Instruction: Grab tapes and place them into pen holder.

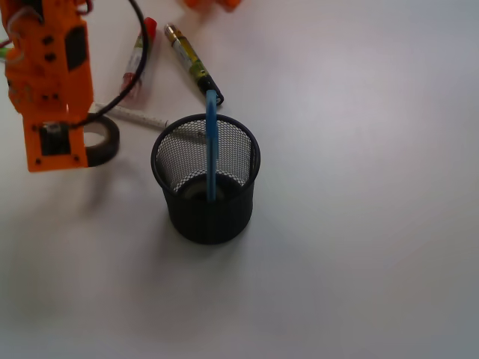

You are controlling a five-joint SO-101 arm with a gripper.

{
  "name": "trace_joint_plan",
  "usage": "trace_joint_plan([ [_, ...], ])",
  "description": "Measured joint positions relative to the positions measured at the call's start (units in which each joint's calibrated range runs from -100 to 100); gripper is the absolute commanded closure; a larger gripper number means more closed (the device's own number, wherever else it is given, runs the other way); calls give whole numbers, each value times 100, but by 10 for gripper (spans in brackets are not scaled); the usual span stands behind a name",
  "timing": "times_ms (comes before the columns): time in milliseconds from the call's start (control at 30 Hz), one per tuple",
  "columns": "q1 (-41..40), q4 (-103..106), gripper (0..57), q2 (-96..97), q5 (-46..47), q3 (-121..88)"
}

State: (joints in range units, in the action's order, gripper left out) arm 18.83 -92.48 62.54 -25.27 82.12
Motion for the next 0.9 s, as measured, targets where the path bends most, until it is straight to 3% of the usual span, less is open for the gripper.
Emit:
trace_joint_plan([
  [167,-429,181,572,-9,664,1258],
  [433,-1480,1477,572,-392,1250,1384],
  [900,-1428,1754,572,-662,1377,1384],
])
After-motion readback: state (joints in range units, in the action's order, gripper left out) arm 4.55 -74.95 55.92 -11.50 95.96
